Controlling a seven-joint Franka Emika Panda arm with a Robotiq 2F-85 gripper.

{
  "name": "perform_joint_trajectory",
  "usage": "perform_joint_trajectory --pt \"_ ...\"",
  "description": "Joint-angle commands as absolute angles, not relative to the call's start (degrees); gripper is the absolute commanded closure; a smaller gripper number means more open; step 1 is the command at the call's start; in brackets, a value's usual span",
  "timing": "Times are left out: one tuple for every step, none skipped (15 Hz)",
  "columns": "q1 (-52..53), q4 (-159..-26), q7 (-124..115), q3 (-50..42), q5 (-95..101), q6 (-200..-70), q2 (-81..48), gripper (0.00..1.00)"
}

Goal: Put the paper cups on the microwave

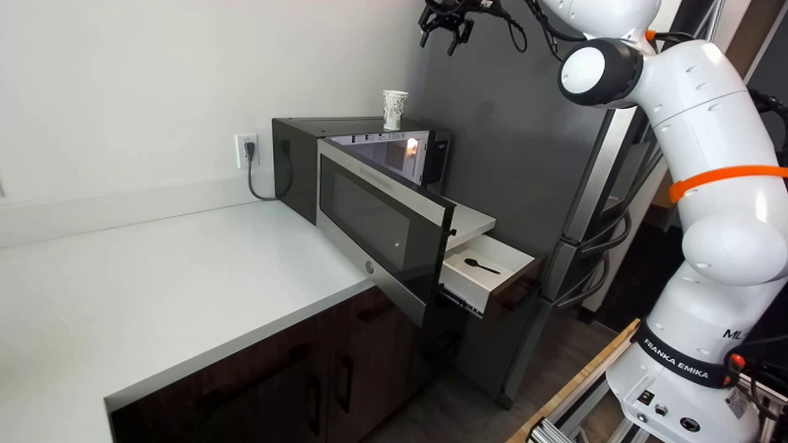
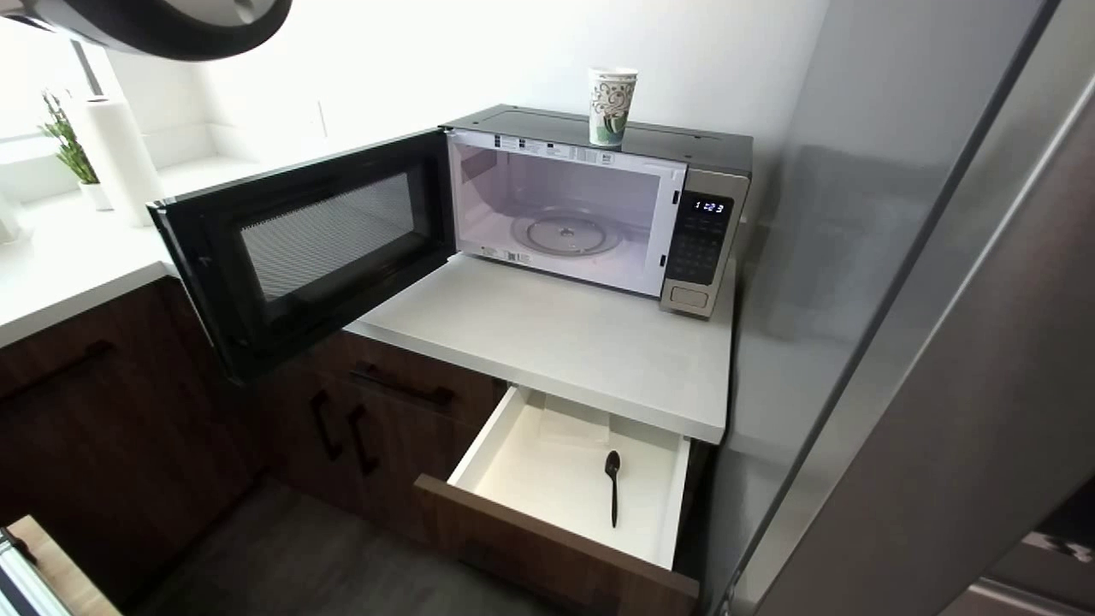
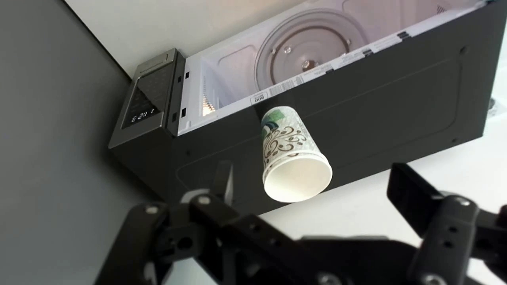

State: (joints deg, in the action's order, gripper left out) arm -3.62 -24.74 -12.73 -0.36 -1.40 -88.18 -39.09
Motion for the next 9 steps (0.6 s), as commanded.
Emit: perform_joint_trajectory --pt "-8.07 -27.23 -4.44 2.66 -6.71 -80.43 -36.26 0.00" --pt "-9.16 -27.40 -3.10 3.20 -7.96 -77.88 -35.95 0.00" --pt "-10.20 -27.50 -2.12 3.73 -9.15 -75.09 -35.57 0.00" --pt "-11.28 -27.77 -1.11 3.93 -9.99 -72.12 -35.40 0.00" --pt "-9.05 -25.89 -3.80 2.29 -7.68 -76.77 -36.93 0.00" --pt "-9.88 -26.17 -2.90 2.56 -8.47 -74.86 -36.59 0.00" --pt "-10.41 -26.37 -2.38 2.72 -8.85 -74.17 -36.40 0.00" --pt "-10.65 -26.43 -2.08 2.83 -9.02 -74.10 -36.37 0.00" --pt "-10.68 -26.53 -1.99 2.90 -9.09 -74.09 -36.38 0.00"
